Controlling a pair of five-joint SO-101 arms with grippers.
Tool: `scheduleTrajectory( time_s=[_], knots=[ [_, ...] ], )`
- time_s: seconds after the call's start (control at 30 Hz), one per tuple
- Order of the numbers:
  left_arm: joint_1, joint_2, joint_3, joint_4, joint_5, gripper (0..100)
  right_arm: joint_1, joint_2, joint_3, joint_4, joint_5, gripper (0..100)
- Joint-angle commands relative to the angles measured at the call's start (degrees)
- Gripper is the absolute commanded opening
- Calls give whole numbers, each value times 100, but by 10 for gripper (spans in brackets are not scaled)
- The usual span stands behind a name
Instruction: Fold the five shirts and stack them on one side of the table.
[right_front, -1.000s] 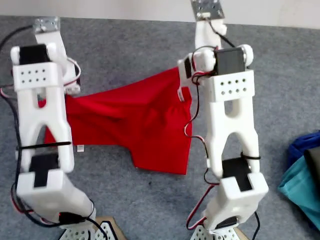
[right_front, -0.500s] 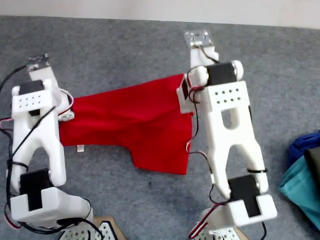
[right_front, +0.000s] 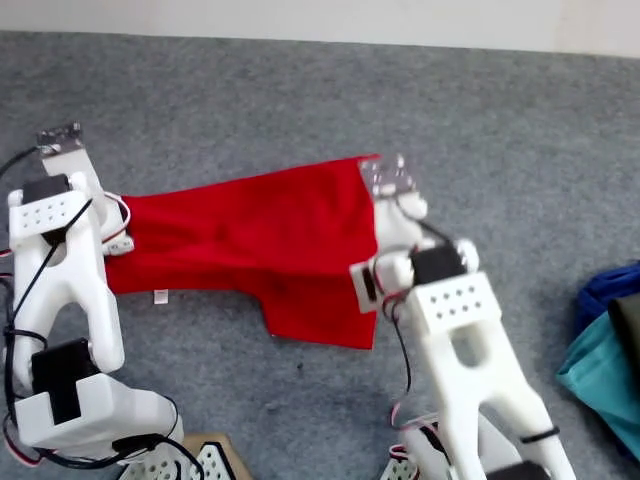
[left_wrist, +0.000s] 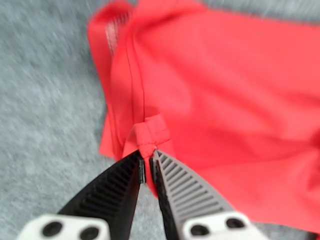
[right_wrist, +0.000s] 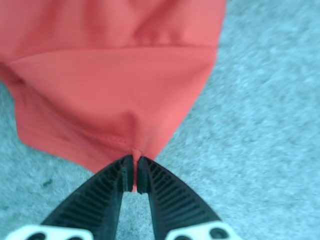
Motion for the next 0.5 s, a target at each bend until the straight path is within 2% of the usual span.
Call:
scheduleTrajectory(
  time_s=[0.0,0.13,0.37,0.47],
  knots=[
    [-110,-312,127,-62,-53,6,-207,-646,760,-453,70,8],
    [-286,-321,92,-70,-53,6,-277,-1068,1262,-558,79,8],
    [-1007,-321,-637,-18,-53,6,-286,-1490,980,-233,88,8],
    [-1095,-268,-637,-44,-53,6,-286,-1516,831,-40,97,8]
  ],
)
